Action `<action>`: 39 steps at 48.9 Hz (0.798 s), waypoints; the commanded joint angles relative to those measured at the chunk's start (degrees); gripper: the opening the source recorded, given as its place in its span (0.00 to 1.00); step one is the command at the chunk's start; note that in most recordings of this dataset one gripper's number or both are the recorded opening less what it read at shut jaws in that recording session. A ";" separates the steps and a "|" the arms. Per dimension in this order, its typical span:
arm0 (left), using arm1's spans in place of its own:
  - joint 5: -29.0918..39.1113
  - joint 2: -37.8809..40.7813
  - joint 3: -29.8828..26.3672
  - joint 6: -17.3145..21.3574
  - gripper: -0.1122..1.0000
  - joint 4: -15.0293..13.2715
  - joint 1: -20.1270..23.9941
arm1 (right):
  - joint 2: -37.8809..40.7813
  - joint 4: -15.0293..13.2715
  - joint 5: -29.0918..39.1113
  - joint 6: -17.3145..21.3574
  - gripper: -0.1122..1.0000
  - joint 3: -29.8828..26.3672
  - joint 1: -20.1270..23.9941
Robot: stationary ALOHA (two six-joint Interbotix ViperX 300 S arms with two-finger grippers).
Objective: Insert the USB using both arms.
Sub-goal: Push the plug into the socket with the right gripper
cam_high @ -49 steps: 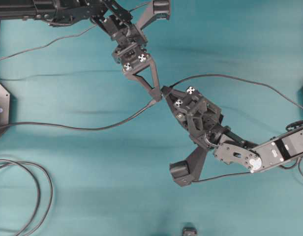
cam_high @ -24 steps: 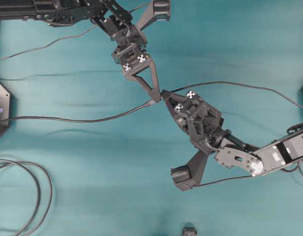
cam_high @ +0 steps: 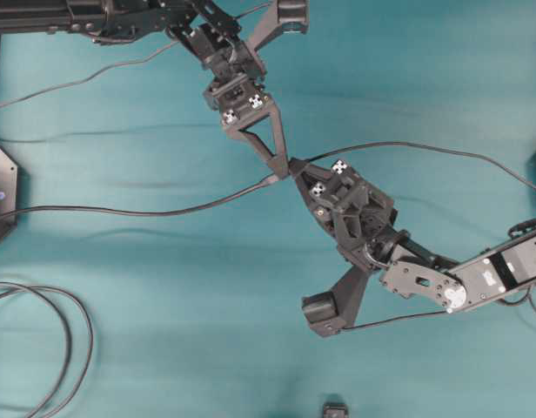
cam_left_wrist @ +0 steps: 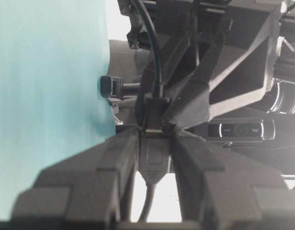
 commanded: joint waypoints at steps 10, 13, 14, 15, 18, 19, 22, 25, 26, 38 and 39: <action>-0.53 -1.05 -2.55 -0.79 0.32 -0.62 0.97 | -0.53 -0.35 -2.37 0.35 0.28 -2.64 2.02; -0.44 -1.05 -2.64 -0.79 0.32 -0.62 0.97 | -0.53 -0.18 -2.55 0.35 0.28 -2.64 2.02; -0.44 -1.05 -2.55 -0.79 0.32 -0.62 0.97 | -0.53 -0.09 -2.55 0.26 0.28 -2.64 2.02; -0.35 -1.05 -2.55 -0.79 0.32 -0.62 0.97 | -0.53 0.00 -2.55 0.26 0.28 -2.55 2.02; -0.09 -1.05 -2.55 -0.79 0.32 -0.62 0.97 | -0.53 0.00 -2.29 0.26 0.28 -2.37 1.93; 0.00 -1.14 -2.55 -0.88 0.32 -0.62 0.97 | -0.53 0.09 -2.11 0.26 0.28 -2.29 1.93; 0.18 -1.23 -2.55 -0.88 0.32 -0.62 0.88 | -0.53 0.09 -0.79 0.35 0.28 -2.29 2.02; 0.26 -1.41 -2.64 -0.88 0.32 -0.62 0.88 | -0.44 0.09 0.62 0.70 0.28 -2.20 2.02; 0.35 -1.49 -2.64 -0.97 0.32 -0.62 0.79 | -0.35 0.18 0.97 0.97 0.28 -2.20 2.02; 0.97 -1.49 -2.64 -2.72 0.32 -0.62 0.26 | -0.26 0.18 1.76 8.26 0.28 -2.55 1.05; 1.05 -1.49 -2.64 -2.72 0.32 -0.62 0.26 | -0.26 0.09 1.67 9.05 0.28 -2.55 0.88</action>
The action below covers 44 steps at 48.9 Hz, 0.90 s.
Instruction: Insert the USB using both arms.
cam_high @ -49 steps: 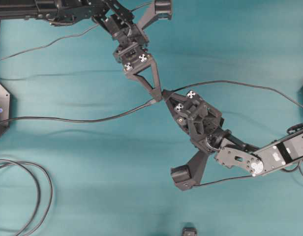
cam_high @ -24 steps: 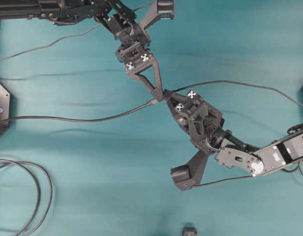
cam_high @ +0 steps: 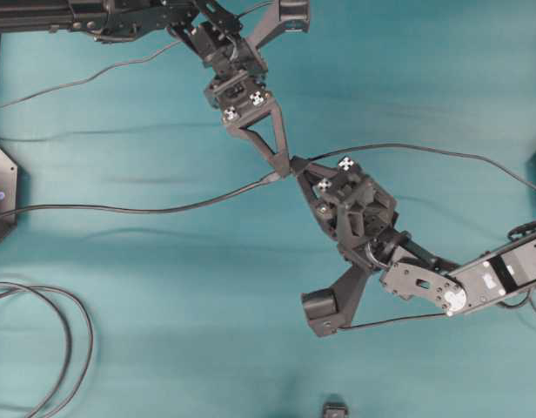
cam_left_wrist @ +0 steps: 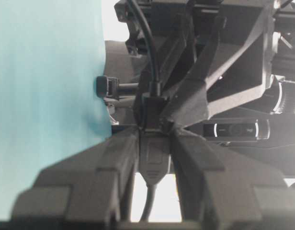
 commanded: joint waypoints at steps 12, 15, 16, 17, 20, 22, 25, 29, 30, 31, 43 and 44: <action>-0.26 -1.49 -2.37 -1.05 0.32 -0.62 0.26 | -0.53 -0.35 0.26 4.66 0.72 -1.67 1.05; -0.09 -1.49 -2.37 -1.14 0.32 -0.62 0.18 | -0.53 -0.26 1.23 4.66 0.83 -1.67 1.49; 0.00 -1.49 -2.37 -1.14 0.32 -0.62 0.18 | -0.53 -0.35 1.67 4.66 0.85 -1.76 1.67; 0.09 -1.49 -2.37 -1.23 0.32 -0.62 0.18 | -0.53 -0.26 2.11 4.66 0.86 -1.76 1.85; 0.35 -1.58 -2.37 -1.41 0.32 -0.62 0.00 | -0.62 0.09 3.96 4.75 0.85 -2.02 2.55; 0.53 -1.58 -2.29 -1.49 0.32 -0.62 -0.09 | -0.62 0.53 5.80 4.75 0.85 -2.20 3.08; 0.70 -1.58 -2.02 -1.49 0.31 -0.62 -0.26 | -0.88 0.88 8.61 4.83 0.85 -2.72 3.96; 0.35 -1.58 -1.49 -1.76 0.31 -0.62 -0.53 | -1.41 0.88 12.30 4.83 0.86 -3.52 5.01; 0.09 -1.58 -1.41 -1.85 0.31 -0.62 -0.53 | -1.49 0.88 12.92 4.83 0.86 -3.78 5.27; -0.09 -1.58 -1.23 -1.93 0.31 -0.62 -0.53 | -1.67 0.88 13.62 4.75 0.86 -4.04 5.54; -3.87 -1.58 0.00 -1.93 0.31 0.79 -0.53 | -3.43 1.05 18.63 5.19 0.86 -5.54 8.35; -4.22 -1.67 0.09 -1.93 0.31 1.32 -0.62 | -3.60 1.23 19.07 5.36 0.86 -5.63 8.70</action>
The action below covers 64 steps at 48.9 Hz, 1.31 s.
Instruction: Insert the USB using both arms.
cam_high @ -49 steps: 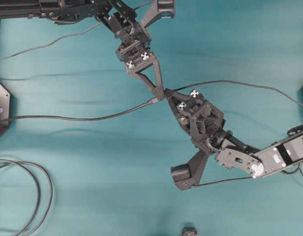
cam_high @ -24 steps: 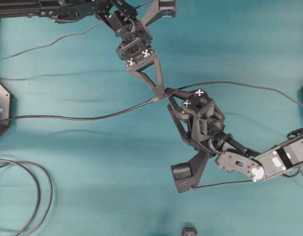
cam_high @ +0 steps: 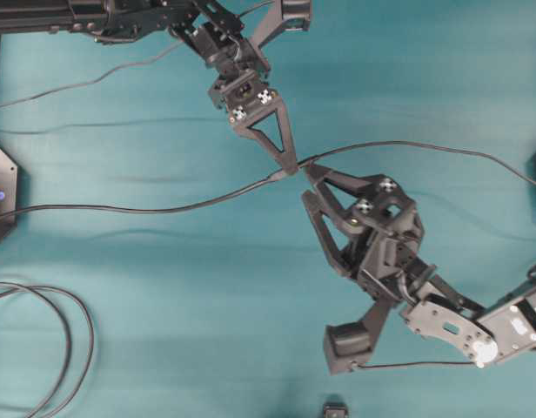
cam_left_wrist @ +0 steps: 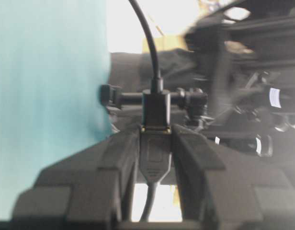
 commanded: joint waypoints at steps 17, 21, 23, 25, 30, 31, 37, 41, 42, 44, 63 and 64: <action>-17.93 -5.36 -0.70 -3.52 0.31 23.99 -2.20 | -11.69 11.25 4.04 14.41 0.84 -0.70 3.16; -21.62 -5.54 -1.05 -4.39 0.31 29.36 -3.34 | -13.54 14.41 3.43 15.38 0.84 -0.35 3.16; -23.38 -5.45 -1.23 -4.75 0.31 32.08 -4.13 | -14.24 15.82 3.34 15.73 0.84 -0.26 3.16; -25.05 -5.27 -1.41 -5.10 0.31 34.72 -5.10 | -14.77 17.23 3.43 16.17 0.84 -0.18 3.16; -28.74 -4.75 -1.85 -5.54 0.31 40.96 -8.26 | -16.35 19.34 3.43 18.28 0.84 0.00 3.08; -29.62 -4.57 -2.11 -5.71 0.31 42.80 -9.40 | -16.61 19.42 3.60 18.81 0.84 0.18 3.08; -32.17 -3.08 -3.43 -8.09 0.31 49.66 -13.10 | -18.19 19.60 4.57 22.85 0.84 1.41 2.99; -32.34 -1.49 -4.66 -10.81 0.31 54.05 -14.85 | -18.63 19.69 5.10 23.82 0.84 2.02 2.90; -32.34 -1.23 -5.01 -11.51 0.31 55.11 -15.29 | -18.72 19.69 5.19 23.82 0.84 2.11 2.90; -32.08 -0.53 -5.54 -12.83 0.31 57.30 -16.08 | -18.72 19.78 5.36 23.82 0.84 2.29 2.81; -33.05 1.58 -8.26 -21.27 0.31 66.45 -18.37 | -18.81 19.86 5.36 23.73 0.84 2.37 2.64; -33.22 1.58 -8.26 -21.36 0.31 66.45 -18.46 | -18.81 19.86 5.36 23.73 0.84 2.37 2.64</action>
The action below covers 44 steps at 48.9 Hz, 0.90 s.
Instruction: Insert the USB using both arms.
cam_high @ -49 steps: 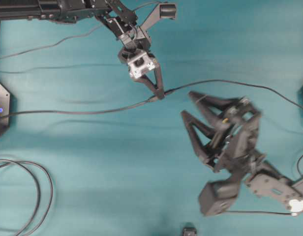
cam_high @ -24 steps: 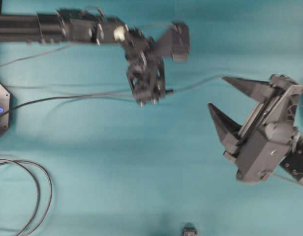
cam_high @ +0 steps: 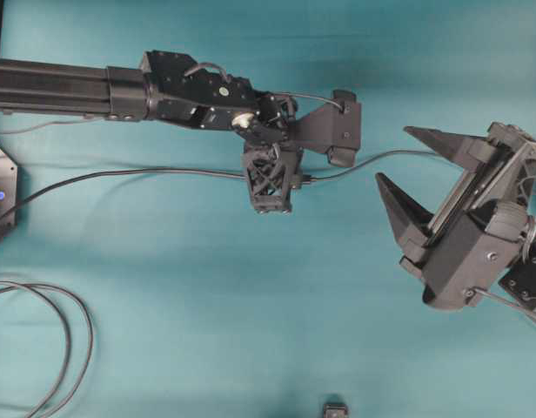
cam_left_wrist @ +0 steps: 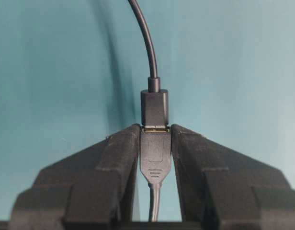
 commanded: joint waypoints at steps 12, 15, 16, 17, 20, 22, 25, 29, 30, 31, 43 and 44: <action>-1.05 -2.20 -1.58 -1.49 0.76 0.26 -1.93 | -2.72 -0.18 0.44 0.35 0.84 0.00 0.00; -1.23 -2.90 -1.49 -2.55 0.86 0.26 -2.20 | -3.25 -0.09 0.53 0.44 0.84 0.26 0.00; -1.32 -3.25 -1.41 -3.08 0.87 0.26 -2.11 | -3.43 -0.09 0.44 0.35 0.84 0.44 0.00; -1.49 -3.52 -1.32 -3.60 0.86 0.26 -2.20 | -3.60 -0.09 0.44 0.44 0.84 0.62 -0.09; -1.58 -4.83 -0.88 -5.63 0.84 0.26 -2.20 | -4.31 -0.18 0.44 0.62 0.84 1.23 0.00; -1.58 -6.06 -0.35 -6.68 0.84 0.26 -2.20 | -4.83 0.00 0.35 0.79 0.84 1.58 0.00; -1.76 -8.35 1.23 -8.26 0.84 0.26 -2.20 | -5.80 1.05 0.35 1.23 0.84 2.29 0.00; -2.72 -12.22 4.48 -10.02 0.84 0.26 -2.11 | -7.38 2.55 -0.18 2.20 0.84 3.87 0.00; -3.25 -13.18 5.45 -10.37 0.84 0.26 -2.20 | -7.82 2.81 -0.44 2.55 0.84 4.31 0.00; -3.78 -14.24 6.50 -10.63 0.84 0.26 -2.20 | -8.17 2.99 -0.79 2.99 0.84 4.75 0.00; -15.91 -26.54 19.16 -13.10 0.84 0.26 -4.31 | -14.50 3.25 -10.63 13.89 0.84 11.69 0.00; -16.96 -27.42 20.04 -13.10 0.84 0.26 -4.57 | -15.12 3.25 -11.78 14.85 0.84 12.39 0.00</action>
